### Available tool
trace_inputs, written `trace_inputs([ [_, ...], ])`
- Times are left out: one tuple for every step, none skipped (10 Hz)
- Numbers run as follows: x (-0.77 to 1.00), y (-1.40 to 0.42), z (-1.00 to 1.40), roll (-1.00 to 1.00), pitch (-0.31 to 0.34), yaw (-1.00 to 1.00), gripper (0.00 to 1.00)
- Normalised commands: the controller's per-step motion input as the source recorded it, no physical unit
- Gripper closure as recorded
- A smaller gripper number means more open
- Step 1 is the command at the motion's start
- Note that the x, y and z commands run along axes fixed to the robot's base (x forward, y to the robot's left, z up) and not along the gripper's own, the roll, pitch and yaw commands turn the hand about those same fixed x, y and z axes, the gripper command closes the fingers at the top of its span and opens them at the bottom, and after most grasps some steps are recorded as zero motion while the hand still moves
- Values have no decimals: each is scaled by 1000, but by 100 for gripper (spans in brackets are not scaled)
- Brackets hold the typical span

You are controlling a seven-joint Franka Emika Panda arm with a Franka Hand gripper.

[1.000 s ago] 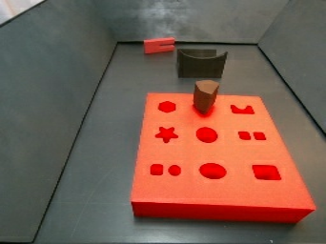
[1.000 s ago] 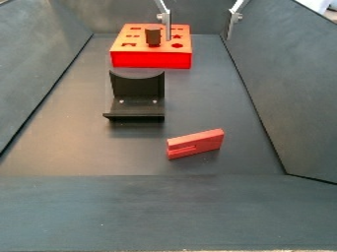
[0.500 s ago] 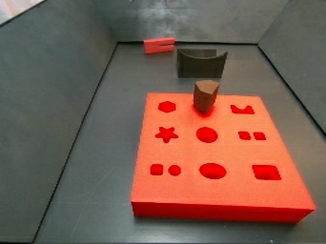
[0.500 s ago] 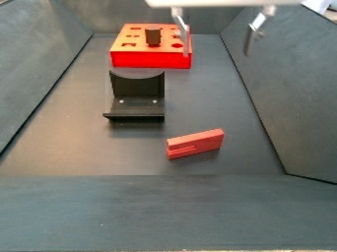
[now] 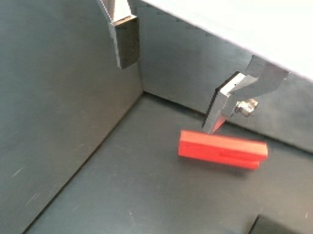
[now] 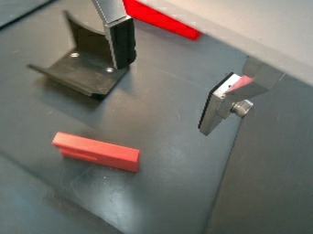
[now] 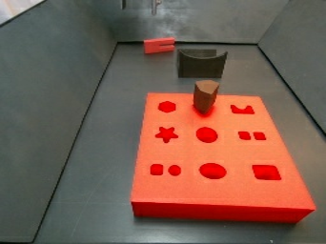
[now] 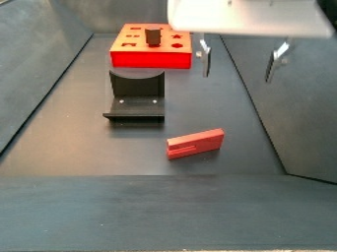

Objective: Pick up the double-square object. Move up. Place the double-square object on the fixture. Regrasp the double-square object. Move to above the board. Insert the double-square object.
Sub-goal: Pick up the double-square object.

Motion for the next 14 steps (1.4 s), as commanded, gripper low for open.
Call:
trace_inputs([
  [183,69,-631,-13,0,-931,0],
  [483,160,-637,0,0,-731,0],
  [523,174,-631,0,0,-709,0],
  [563,194,-583,0,0,-677,0],
  [569,206,-571,0,0,-671,0],
  [483,131,-734,-133,0,-703,0],
  [483,97,-674,-180,0,-677,0],
  [334,26,-560,-199,-3,-723,0],
  [243,0,-529,-190,-36,-757,0],
  [186,0,-523,-184,-50,-777,0],
  [131,60,-626,-201,-14,-720,0],
  [-46,357,-734,-197,-47,-300,0],
  [-251,406,-760,-136,-151,-120,0],
  [-237,200,-334,-29,-281,-109,0],
])
